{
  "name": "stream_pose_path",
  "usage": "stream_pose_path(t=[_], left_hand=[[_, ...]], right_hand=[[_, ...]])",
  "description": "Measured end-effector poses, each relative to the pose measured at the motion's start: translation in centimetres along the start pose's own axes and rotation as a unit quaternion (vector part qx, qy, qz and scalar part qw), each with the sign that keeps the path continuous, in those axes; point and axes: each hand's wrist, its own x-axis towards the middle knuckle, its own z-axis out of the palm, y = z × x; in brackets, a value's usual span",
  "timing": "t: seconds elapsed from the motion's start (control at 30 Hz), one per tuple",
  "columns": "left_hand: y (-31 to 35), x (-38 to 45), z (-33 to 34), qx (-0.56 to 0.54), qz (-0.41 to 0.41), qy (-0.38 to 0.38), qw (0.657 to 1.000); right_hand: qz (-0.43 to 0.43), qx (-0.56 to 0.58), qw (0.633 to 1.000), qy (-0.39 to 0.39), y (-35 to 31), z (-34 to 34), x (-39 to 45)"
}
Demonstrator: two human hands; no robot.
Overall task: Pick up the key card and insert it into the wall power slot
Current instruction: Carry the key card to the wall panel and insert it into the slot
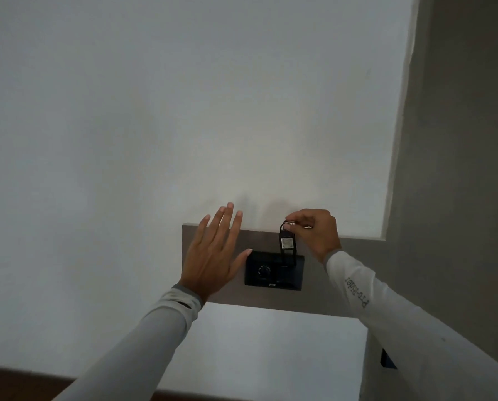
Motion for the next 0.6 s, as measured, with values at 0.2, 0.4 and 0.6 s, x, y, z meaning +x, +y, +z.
stream_pose_path(t=[0.2, 0.4, 0.6], left_hand=[[-0.5, 2.2, 5.1, 0.013, 0.007, 0.008, 1.0], [0.1, 2.6, 9.3, -0.001, 0.007, -0.004, 1.0], [0.6, 0.3, 11.9, -0.023, -0.007, -0.007, 1.0]], right_hand=[[0.008, 0.035, 0.999, -0.014, 4.2, 1.4, 2.0], [-0.008, 0.019, 0.999, -0.04, 6.2, 1.6, 2.7], [-0.036, 0.002, 0.998, -0.044, 7.0, 1.3, 1.8]])
